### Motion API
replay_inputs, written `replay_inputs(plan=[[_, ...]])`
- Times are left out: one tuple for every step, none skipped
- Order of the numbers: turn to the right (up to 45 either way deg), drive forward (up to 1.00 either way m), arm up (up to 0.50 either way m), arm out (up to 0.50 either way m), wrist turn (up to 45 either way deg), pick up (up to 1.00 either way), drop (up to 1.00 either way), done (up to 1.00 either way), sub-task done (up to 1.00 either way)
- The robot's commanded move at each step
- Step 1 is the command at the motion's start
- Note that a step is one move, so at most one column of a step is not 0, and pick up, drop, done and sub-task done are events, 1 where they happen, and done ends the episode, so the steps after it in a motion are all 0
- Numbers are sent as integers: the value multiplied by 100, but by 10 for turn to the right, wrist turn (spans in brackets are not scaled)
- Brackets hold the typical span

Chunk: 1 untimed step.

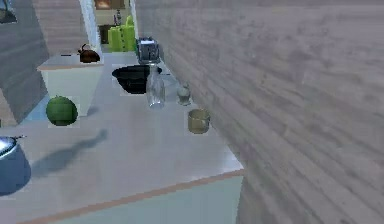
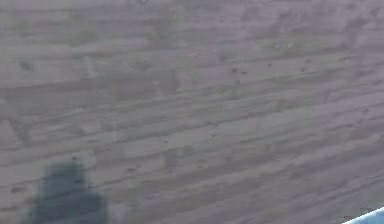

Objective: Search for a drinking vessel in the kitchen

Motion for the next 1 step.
replay_inputs(plan=[[0, 0, 0, 0, 0, 0, 0, 100, 0]])
